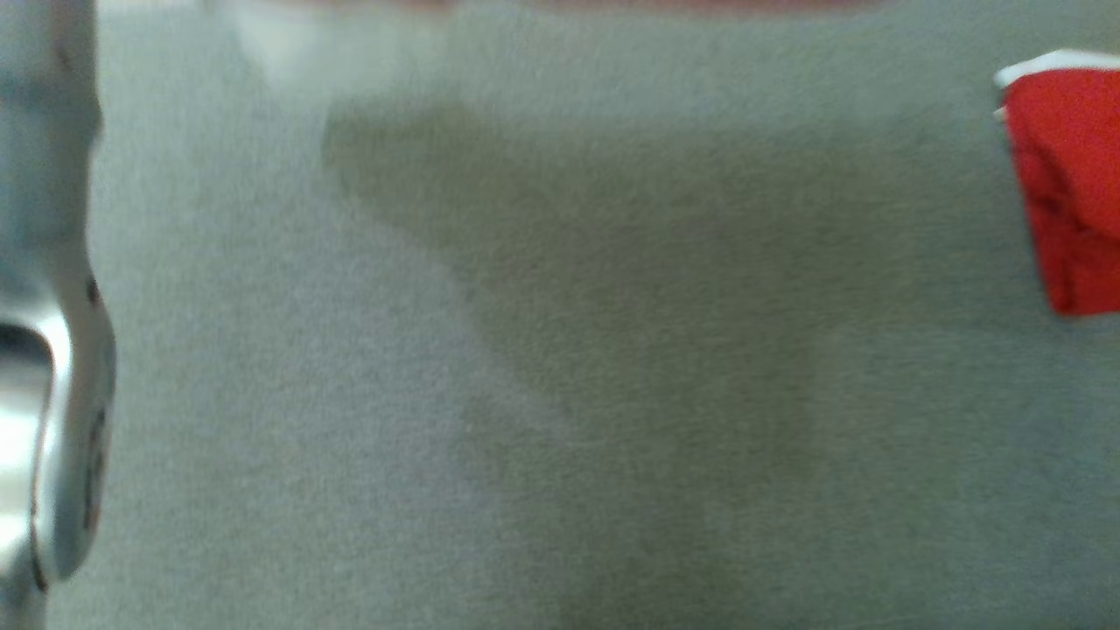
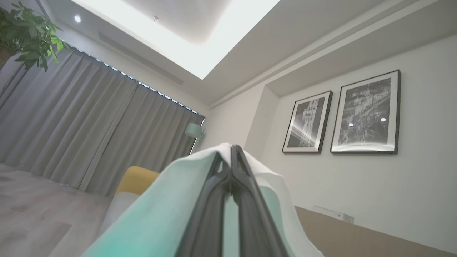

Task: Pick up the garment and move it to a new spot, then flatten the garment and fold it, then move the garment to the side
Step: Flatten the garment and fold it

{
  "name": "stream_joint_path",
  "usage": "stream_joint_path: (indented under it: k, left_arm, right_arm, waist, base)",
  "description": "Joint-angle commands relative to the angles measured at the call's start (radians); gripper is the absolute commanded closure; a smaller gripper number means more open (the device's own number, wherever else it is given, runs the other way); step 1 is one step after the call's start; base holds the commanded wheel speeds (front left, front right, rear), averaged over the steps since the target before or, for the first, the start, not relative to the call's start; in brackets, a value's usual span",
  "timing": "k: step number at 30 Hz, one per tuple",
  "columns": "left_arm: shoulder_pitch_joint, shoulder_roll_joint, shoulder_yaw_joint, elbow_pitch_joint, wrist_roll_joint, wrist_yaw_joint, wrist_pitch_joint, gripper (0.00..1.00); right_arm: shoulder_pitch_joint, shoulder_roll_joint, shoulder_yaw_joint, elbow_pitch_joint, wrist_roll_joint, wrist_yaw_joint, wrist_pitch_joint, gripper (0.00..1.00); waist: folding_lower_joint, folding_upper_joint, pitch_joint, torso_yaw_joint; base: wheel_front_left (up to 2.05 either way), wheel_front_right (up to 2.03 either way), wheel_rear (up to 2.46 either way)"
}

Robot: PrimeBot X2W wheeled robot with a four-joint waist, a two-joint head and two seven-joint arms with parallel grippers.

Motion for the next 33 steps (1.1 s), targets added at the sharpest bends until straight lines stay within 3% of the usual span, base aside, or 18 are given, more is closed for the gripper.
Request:
stream_joint_path:
  k: [1, 7, 16, 26, 33]
  left_arm:
    - [-0.064, 0.032, 0.015, -0.007, 0.009, -0.013, -0.025, 1.0]
    - [-0.052, 0.022, -0.02, 0.03, -0.049, -0.045, -0.058, 1.0]
    - [0.34, 0.114, -0.093, -0.132, -0.163, -0.047, -0.097, 1.0]
    - [0.842, 0.264, -0.155, -0.347, -0.198, -0.046, -0.103, 1.0]
    - [1.164, 0.324, -0.213, -0.517, -0.184, 0.034, -0.097, 1.0]
  right_arm:
    - [-0.033, -0.012, -0.043, -0.02, -0.028, 0.004, -0.005, 1.0]
    - [0.02, -0.028, -0.116, -0.045, -0.118, 0.004, -0.005, 1.0]
    - [0.257, -0.061, -0.088, -0.052, -0.067, 0.004, -0.005, 1.0]
    - [0.63, -0.119, -0.125, -0.118, 0.071, 0.004, -0.005, 1.0]
    - [0.951, -0.159, -0.177, -0.213, 0.109, 0.004, -0.005, 1.0]
  waist:
    - [-0.0005, 0.0, 0.084, 0.053]
    - [-0.0005, 0.0, 0.133, 0.09]
    - [-0.0005, 0.0, 0.18, 0.121]
    - [-0.0005, 0.0, 0.027, 0.106]
    - [-0.0005, 0.0, -0.088, 0.092]
  base:
    - [0.0, 0.0, 0.0]
    - [0.0, 0.0, 0.0]
    - [0.0, 0.0, 0.0]
    - [0.0, 0.0, 0.0]
    - [0.0, 0.0, 0.0]
